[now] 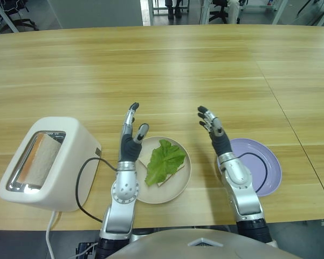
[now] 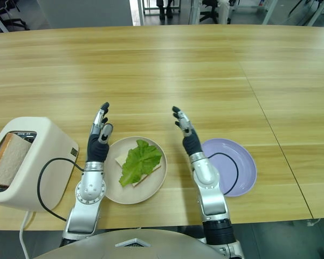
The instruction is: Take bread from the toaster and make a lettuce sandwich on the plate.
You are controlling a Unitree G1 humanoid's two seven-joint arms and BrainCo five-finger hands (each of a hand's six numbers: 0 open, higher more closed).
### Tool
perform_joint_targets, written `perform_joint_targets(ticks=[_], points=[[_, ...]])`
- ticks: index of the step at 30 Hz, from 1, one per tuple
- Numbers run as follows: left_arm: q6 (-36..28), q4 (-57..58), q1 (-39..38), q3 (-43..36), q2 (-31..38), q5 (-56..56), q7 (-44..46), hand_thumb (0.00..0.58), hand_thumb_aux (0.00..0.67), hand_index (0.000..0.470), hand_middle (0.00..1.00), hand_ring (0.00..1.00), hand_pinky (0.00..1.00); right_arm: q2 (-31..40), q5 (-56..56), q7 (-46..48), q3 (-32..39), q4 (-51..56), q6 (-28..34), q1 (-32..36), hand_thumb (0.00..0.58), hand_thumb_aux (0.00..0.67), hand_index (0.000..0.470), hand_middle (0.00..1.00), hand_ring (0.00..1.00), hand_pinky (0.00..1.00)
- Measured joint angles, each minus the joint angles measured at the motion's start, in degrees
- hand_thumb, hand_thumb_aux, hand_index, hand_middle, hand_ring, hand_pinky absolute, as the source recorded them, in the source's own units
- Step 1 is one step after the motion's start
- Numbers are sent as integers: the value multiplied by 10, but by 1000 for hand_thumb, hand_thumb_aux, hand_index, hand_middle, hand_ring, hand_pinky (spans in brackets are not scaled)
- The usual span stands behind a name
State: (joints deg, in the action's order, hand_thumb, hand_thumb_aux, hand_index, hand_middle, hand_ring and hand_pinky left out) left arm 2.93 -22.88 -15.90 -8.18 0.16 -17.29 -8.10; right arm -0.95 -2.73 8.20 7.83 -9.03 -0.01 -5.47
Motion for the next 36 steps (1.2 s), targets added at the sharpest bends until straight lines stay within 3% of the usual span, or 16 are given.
perform_joint_targets(ticks=[10,22,30,36], points=[[-116,-181,-52,74,37,81,75,0,0,0,0,0,0,-5,46,-8,-24,-1,37,-25,0,0,0,0,0,0],[-239,-326,-104,214,188,-25,155,0,0,0,0,0,0,1,35,-34,-21,-29,41,-64,0,0,0,0,0,0],[-250,-335,-108,377,299,-89,214,0,0,0,0,0,0,0,33,-56,-20,-54,42,-84,0,0,0,0,0,0],[-218,-280,-162,463,359,-184,242,0,0,0,0,0,0,-1,31,-67,-17,-61,42,-85,0,0,0,0,0,0]])
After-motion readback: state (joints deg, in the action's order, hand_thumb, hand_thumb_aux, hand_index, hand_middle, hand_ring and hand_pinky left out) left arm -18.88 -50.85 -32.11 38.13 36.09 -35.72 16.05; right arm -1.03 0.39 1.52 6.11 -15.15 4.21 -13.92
